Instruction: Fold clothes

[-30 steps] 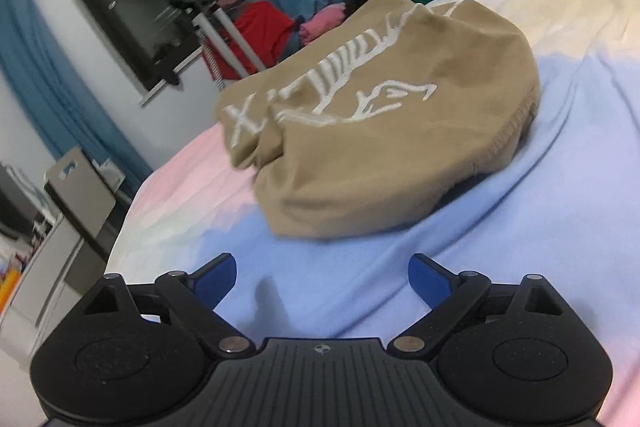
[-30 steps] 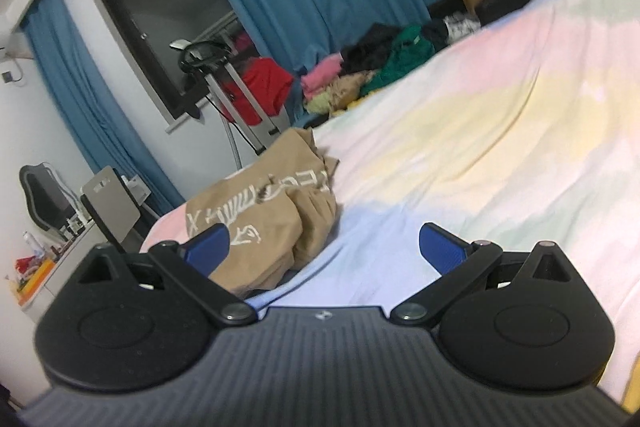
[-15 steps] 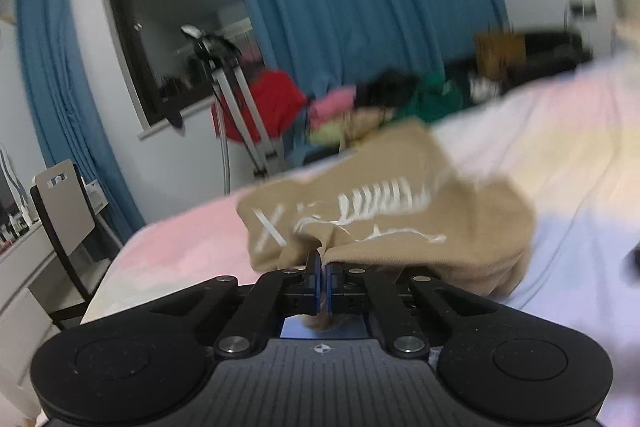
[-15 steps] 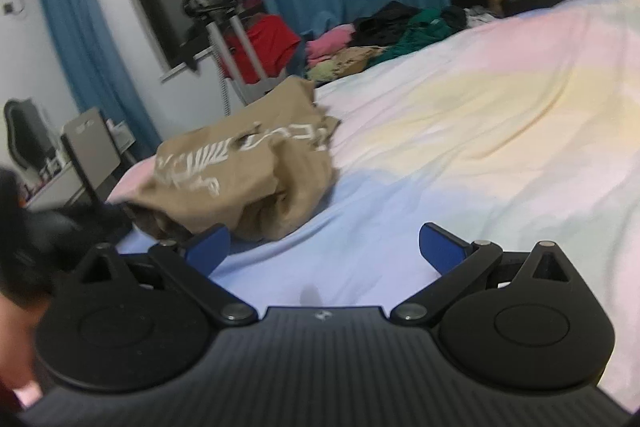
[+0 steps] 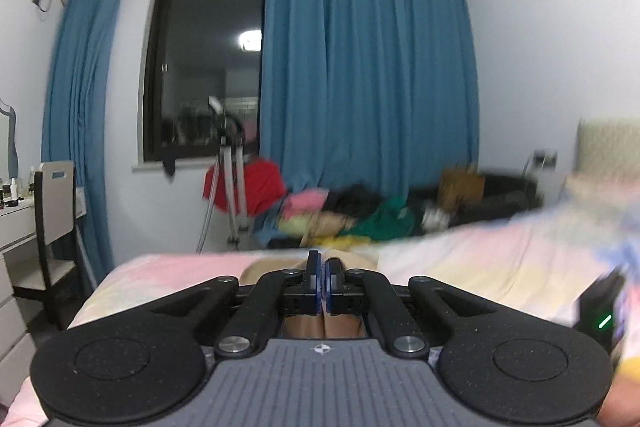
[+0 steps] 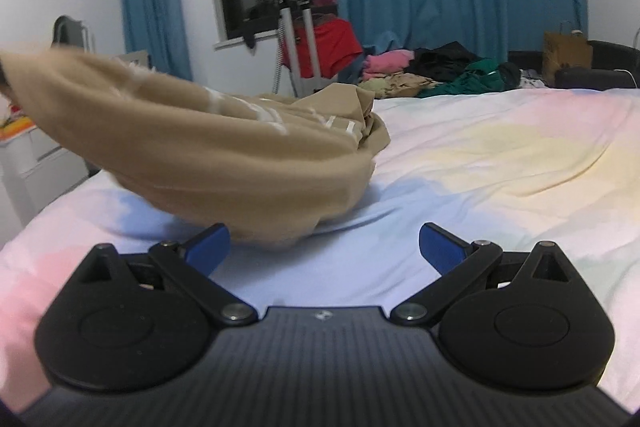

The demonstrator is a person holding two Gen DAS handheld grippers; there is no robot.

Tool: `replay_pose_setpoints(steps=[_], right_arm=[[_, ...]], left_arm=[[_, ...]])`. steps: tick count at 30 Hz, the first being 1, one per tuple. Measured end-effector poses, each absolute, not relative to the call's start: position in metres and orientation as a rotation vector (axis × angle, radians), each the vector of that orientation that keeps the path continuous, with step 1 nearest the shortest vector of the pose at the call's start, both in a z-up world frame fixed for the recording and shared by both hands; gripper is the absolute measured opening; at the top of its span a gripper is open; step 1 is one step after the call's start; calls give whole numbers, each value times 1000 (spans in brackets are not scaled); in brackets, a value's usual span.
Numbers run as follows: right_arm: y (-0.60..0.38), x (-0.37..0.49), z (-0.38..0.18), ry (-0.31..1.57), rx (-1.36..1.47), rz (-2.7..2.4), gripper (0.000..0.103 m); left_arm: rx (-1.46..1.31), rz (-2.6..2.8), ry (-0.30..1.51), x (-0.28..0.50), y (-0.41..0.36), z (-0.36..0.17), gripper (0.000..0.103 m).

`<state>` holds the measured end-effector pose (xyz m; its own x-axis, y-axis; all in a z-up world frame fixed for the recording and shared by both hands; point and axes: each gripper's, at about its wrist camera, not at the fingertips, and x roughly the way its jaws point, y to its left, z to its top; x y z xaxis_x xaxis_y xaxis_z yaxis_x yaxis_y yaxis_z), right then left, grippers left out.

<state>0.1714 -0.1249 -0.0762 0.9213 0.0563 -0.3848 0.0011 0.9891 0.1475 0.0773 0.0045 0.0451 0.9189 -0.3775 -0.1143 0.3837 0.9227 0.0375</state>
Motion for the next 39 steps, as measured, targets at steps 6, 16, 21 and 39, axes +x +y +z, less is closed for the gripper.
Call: replay_pose_setpoints(steps=[6, 16, 21, 39], right_arm=[[-95, 152, -66, 409, 144, 106, 103], [-41, 145, -86, 416, 55, 148, 103], [-13, 135, -79, 301, -122, 278, 102], [-22, 152, -70, 498, -148, 309, 13]], left_arm=[[21, -450, 17, 51, 30, 74, 2], [33, -272, 278, 147, 62, -15, 3], [-31, -202, 408, 194, 88, -40, 4], [-134, -212, 526, 180, 103, -33, 8]])
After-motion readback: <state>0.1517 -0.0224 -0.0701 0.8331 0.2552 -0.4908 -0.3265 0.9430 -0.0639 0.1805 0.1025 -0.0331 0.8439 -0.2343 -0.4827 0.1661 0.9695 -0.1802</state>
